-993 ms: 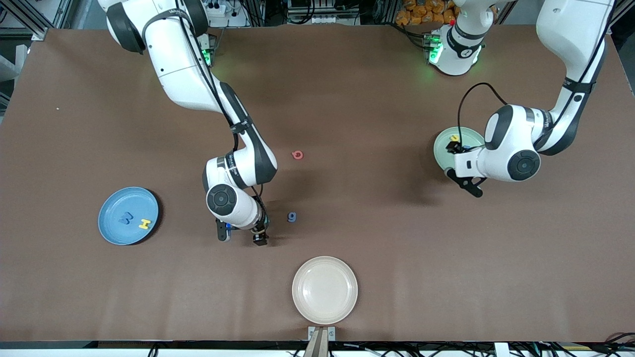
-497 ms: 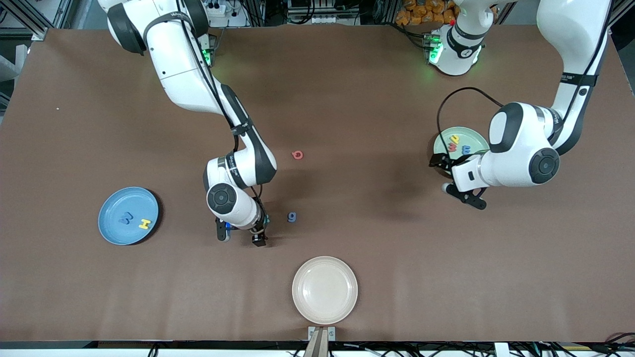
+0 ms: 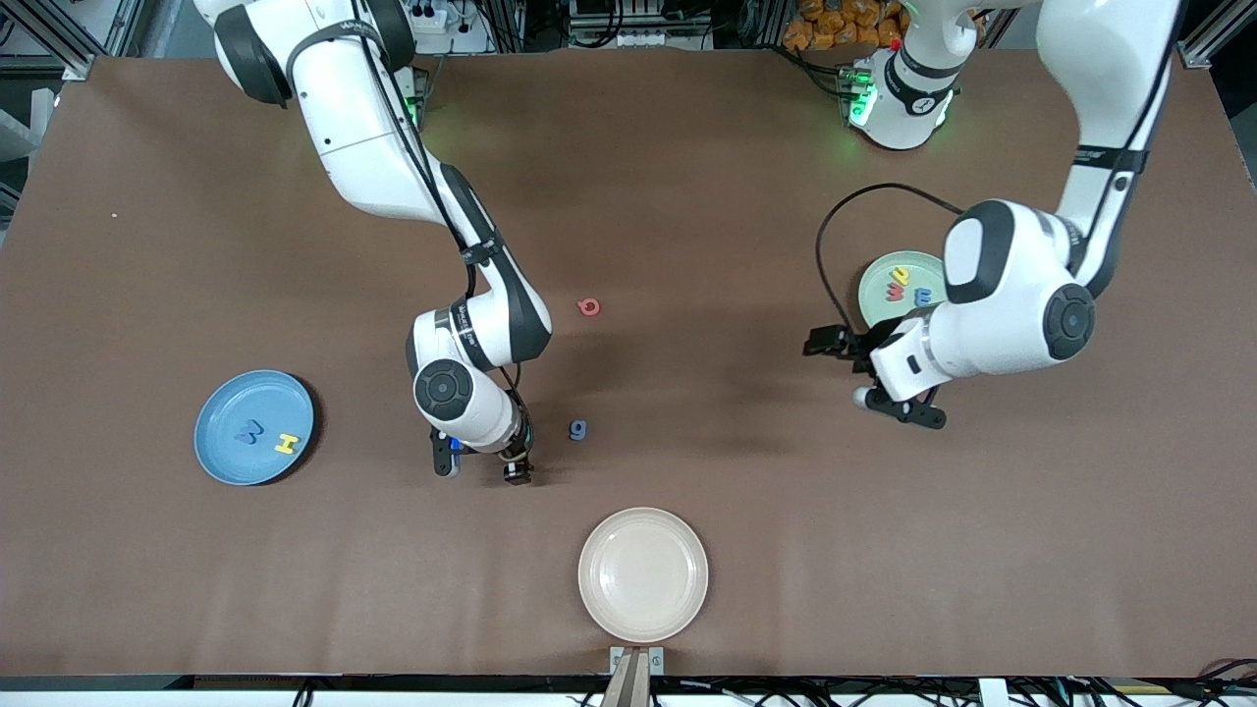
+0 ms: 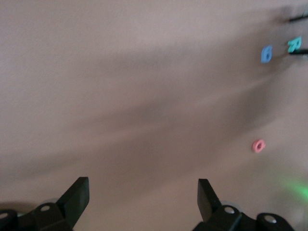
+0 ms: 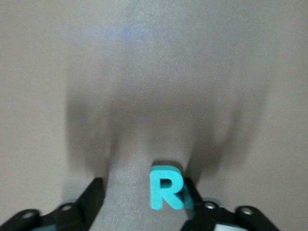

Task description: Sort uppercase to blue plate, lowercase to green plate

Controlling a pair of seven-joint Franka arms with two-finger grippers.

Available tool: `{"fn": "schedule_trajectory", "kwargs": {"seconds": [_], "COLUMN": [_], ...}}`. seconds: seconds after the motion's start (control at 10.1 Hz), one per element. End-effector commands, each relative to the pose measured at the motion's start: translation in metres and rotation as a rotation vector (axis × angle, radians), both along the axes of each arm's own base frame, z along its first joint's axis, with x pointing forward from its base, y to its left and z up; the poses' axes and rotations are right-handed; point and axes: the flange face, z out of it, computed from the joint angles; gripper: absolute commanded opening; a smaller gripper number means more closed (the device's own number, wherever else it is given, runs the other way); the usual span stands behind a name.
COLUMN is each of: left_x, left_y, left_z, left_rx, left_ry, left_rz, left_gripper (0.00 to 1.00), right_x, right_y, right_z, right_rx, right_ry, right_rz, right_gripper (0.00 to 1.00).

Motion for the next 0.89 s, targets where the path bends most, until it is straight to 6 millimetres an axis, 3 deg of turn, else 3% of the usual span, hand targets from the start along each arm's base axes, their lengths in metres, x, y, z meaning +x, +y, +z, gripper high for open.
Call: {"fn": "schedule_trajectory", "kwargs": {"seconds": [0.0, 0.5, 0.6, 0.79], "left_x": [0.020, 0.028, 0.024, 0.012], "left_y": [-0.029, -0.119, -0.135, -0.162], "left_z": [-0.004, -0.025, -0.034, -0.032], "left_rx": [-0.024, -0.072, -0.083, -0.103], "left_ry": [-0.011, -0.258, -0.302, -0.378], "left_rz": [0.090, 0.249, 0.262, 0.242], "left_gripper": [1.00, 1.00, 0.98, 0.85], "right_x": [-0.005, 0.004, 0.015, 0.036], "right_y": [0.003, -0.007, -0.025, -0.073], "right_z": [-0.004, 0.011, 0.018, 0.034], "right_rx": [-0.055, -0.067, -0.090, -0.091], "right_ry": [-0.013, -0.036, -0.057, -0.057], "right_rz": [0.026, 0.050, 0.079, 0.148], "right_gripper": [0.00, 0.00, 0.00, 0.00]}}
